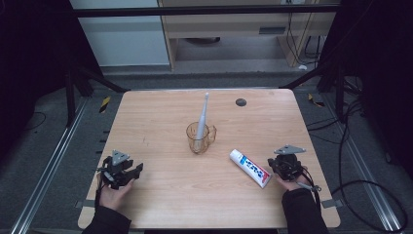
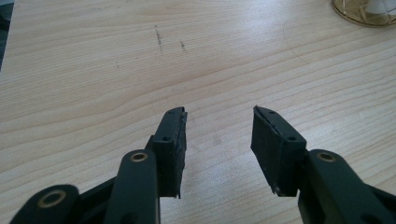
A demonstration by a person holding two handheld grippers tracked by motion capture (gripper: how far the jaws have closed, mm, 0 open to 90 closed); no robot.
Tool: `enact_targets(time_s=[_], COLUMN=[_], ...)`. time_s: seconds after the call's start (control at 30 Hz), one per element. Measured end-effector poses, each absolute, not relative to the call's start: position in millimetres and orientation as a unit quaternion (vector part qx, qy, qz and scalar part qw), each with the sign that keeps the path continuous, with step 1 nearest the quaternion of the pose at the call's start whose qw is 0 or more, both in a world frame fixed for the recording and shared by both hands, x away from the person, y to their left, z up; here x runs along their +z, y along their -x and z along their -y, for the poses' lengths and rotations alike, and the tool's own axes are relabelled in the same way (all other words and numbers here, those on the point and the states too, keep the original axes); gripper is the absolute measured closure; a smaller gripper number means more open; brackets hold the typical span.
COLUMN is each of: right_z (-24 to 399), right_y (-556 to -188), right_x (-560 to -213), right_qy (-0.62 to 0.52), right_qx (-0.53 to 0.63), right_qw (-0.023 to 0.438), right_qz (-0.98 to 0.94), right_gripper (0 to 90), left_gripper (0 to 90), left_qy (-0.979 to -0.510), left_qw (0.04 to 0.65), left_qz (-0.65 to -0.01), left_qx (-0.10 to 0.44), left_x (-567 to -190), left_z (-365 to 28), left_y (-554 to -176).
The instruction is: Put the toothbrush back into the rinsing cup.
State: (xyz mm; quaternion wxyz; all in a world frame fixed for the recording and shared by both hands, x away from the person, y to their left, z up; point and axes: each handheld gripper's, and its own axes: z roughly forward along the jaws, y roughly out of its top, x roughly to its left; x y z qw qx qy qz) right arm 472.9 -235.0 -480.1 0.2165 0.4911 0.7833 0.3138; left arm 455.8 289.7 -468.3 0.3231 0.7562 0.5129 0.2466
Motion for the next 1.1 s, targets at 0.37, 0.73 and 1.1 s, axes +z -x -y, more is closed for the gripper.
enact_targets(time_s=[0.37,0.73,1.1], right_z=[234.6,224.6,203.3], right_y=[-469.7,-459.4,-446.5], right_x=[-486.9,-487.1,-487.8], right_qy=[-0.483,-0.456,-0.429], right_qx=[0.29,0.294,0.317], right_qw=[0.198,0.177,0.147], right_qz=[-0.802,-0.821,-0.833], right_gripper=[90.0,90.0,90.0], left_gripper=[54.6,54.6,54.6], left_qy=[-0.757,-0.756,-0.755], left_qw=[0.323,0.324,0.325], left_qz=[-0.512,-0.512,-0.512], left_qx=[0.247,0.248,0.249], left_x=[-468.2,-467.8,-467.5], left_z=[-289.2,-290.3,-290.7], left_y=[-455.4,-455.0,-454.6])
